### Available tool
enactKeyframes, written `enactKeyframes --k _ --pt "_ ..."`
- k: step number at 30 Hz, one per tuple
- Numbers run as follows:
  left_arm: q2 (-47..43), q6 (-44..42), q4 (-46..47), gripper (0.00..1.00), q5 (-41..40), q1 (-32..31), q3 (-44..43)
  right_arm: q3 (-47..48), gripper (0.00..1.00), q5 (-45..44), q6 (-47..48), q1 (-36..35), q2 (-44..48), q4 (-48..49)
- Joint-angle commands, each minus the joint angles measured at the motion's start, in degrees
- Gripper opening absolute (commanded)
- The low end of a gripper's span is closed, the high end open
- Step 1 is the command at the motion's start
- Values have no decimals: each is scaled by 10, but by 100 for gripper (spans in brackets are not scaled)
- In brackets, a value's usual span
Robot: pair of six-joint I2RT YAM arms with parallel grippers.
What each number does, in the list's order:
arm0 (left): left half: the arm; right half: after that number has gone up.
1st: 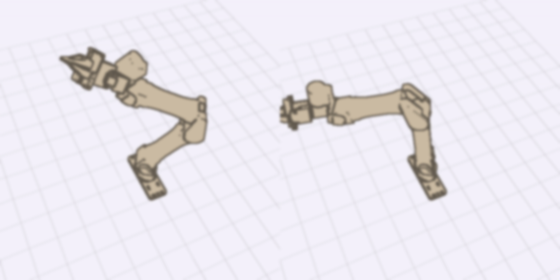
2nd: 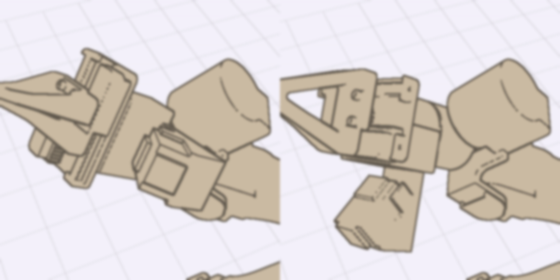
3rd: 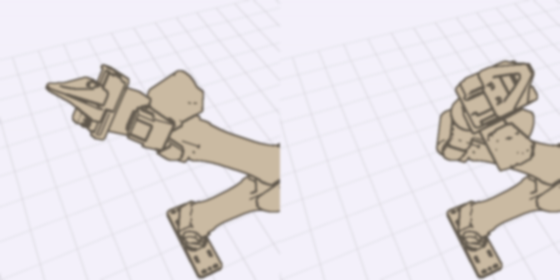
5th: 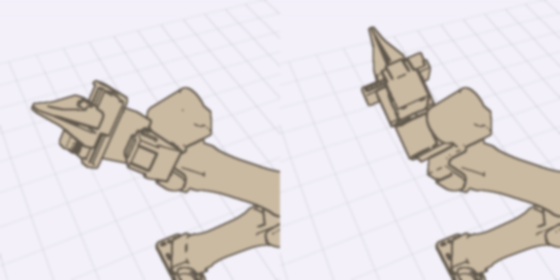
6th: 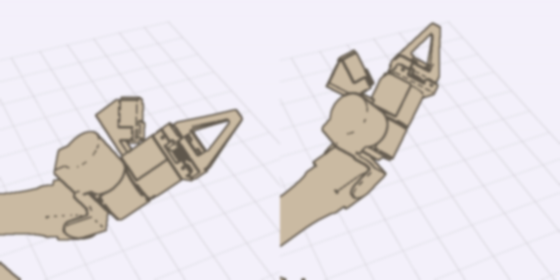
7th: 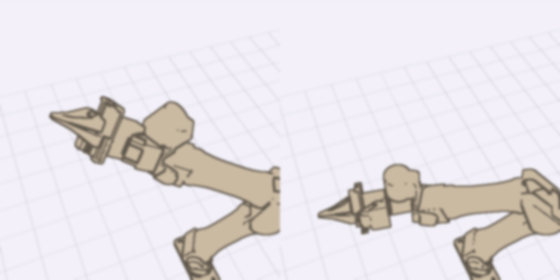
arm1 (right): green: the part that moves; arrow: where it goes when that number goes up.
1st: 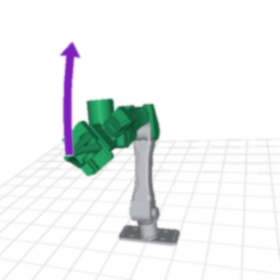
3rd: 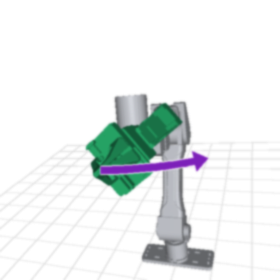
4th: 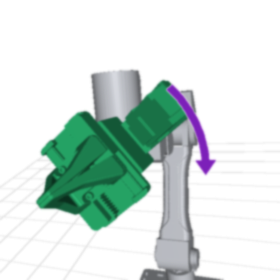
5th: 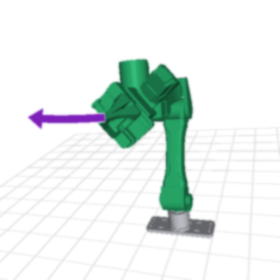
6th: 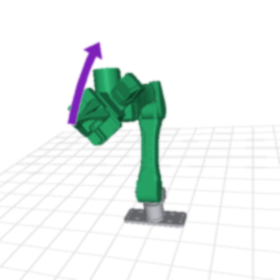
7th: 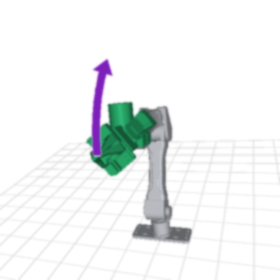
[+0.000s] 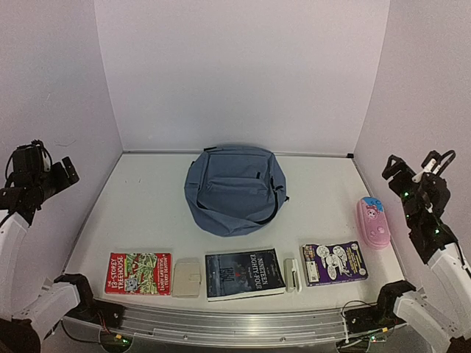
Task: Pack the student bag
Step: Adjust the student bag at the center of the board.
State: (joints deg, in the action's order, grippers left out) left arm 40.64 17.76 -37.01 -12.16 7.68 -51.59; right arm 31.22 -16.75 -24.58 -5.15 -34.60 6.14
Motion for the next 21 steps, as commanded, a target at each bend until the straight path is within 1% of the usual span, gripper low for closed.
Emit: enactKeyframes --k 1,3,5,10,11,13,15,16,17,21 --pt "26 -17 8 100 -2 1 7 12 98 4 -15 1 -33 -7" --pt "41 -27 19 100 17 1 13 22 98 12 -15 1 -54 -7" --pt "60 -34 31 100 66 1 11 35 98 30 -12 1 -81 -7" --pt "167 -5 9 100 191 -4 -62 82 98 132 38 0 -170 -7" --pt "185 3 5 100 199 -17 -72 92 98 155 45 0 -186 -14" --pt "209 23 0 100 190 -53 -82 108 98 214 51 -2 -223 -25" --pt "223 50 -2 100 173 -115 -79 116 98 253 51 -12 -253 -29" --pt "227 66 2 100 171 -148 -74 118 98 256 48 -23 -268 -29" --pt "229 93 10 100 181 -166 -62 119 98 246 45 -43 -279 -29" --pt "231 199 76 100 227 -219 2 131 98 174 13 -145 -323 -28"
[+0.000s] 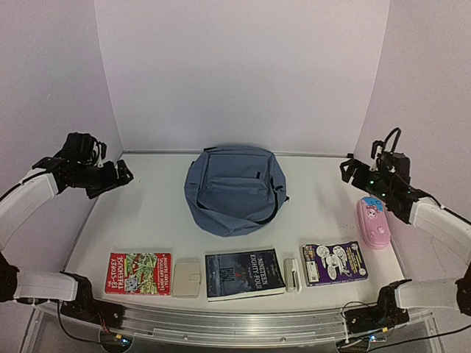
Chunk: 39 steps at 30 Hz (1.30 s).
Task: Pack the student bag
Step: Adjust the student bag at the center of the board.
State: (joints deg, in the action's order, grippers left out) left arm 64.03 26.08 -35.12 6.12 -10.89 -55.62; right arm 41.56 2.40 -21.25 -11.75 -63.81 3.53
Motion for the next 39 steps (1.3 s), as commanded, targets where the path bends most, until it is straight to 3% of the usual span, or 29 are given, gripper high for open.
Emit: enactKeyframes --k 1,10,15,21,34,39 --pt "0 139 74 100 48 -49 56 28 98 -16 -33 -95 -41 7" --pt "60 302 233 100 29 -214 129 41 98 -14 -120 -209 -159 102" --pt "118 339 276 100 27 -275 126 50 98 -14 -156 -251 -221 146" --pt "170 370 347 100 58 -285 152 66 98 -19 -158 -276 -265 159" --pt "294 389 462 100 82 -300 79 69 98 -46 -154 -307 -289 159" --pt "303 394 491 94 74 -307 74 61 98 -53 -154 -315 -293 159"
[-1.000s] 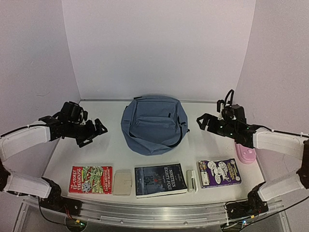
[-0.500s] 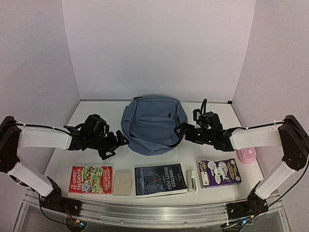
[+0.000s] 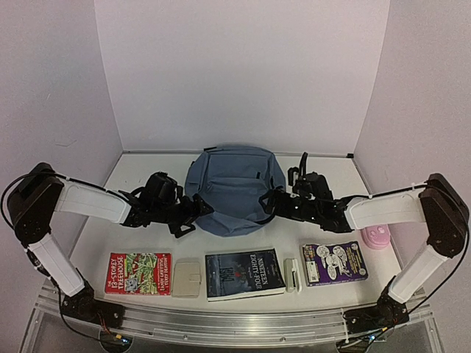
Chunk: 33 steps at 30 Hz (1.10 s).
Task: Pack the student bag
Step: Adjust the student bag at the center of the board.
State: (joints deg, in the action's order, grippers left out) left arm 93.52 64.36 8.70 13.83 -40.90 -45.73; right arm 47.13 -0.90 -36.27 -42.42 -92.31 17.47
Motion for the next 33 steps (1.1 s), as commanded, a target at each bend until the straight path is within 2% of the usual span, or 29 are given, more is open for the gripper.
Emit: enactKeyframes --k 1,3,9,12,17,22,26,28,31,32,33 --pt "11 14 53 94 -9 -7 -25 4 98 -21 -3 -9 -9 20" --pt "19 18 52 89 -19 -7 -27 4 98 -22 -3 -12 -12 19" --pt "56 -4 20 46 -30 -7 -60 7 98 -39 1 -23 0 12" --pt "61 -9 15 34 -45 -6 -64 5 98 -50 8 -25 23 7" --pt "69 -56 -11 3 -26 3 -87 -2 98 -64 16 -27 64 -7" --pt "39 -155 -109 0 17 27 -100 20 98 -113 25 -27 88 -87" --pt "5 -263 -227 0 119 104 -115 89 98 -185 46 -27 77 -197" --pt "3 -317 -307 0 139 143 -139 111 97 -194 55 -27 69 -229" --pt "21 -395 -406 0 128 175 -193 135 98 -190 59 -27 56 -243" --pt "26 -401 -422 3 118 186 -204 141 98 -186 59 -26 49 -243" --pt "28 -399 -428 9 112 196 -207 145 98 -183 59 -26 41 -243"
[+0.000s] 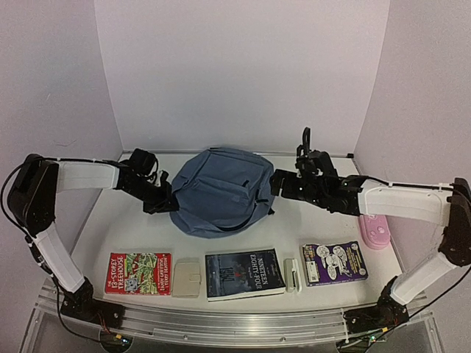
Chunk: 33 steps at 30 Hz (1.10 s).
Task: Pack the student bag
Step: Adjust the student bag at the center of the board.
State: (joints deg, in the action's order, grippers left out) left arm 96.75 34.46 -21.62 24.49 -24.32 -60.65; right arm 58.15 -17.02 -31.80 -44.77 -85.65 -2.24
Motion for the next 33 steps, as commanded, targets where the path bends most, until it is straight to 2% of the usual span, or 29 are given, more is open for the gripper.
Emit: enactKeyframes --k 1,5,9,13,15,20,26,33 --pt "-7 -88 -118 20 2 42 -56 43 98 -20 14 -2 -37 -46" --pt "-54 -16 -35 70 -13 62 -9 74 98 1 16 5 -86 -46" --pt "-110 70 49 86 5 62 59 119 98 50 19 31 -145 -44" --pt "-165 139 112 93 33 61 130 157 98 102 22 72 -192 -26" --pt "-185 168 153 94 59 58 161 164 98 155 19 105 -212 5" --pt "-197 177 140 96 59 47 177 214 90 271 10 162 -286 56" --pt "-187 187 160 96 51 43 192 291 83 292 7 175 -368 57" --pt "-132 195 195 95 72 42 176 336 75 286 -9 194 -428 58"
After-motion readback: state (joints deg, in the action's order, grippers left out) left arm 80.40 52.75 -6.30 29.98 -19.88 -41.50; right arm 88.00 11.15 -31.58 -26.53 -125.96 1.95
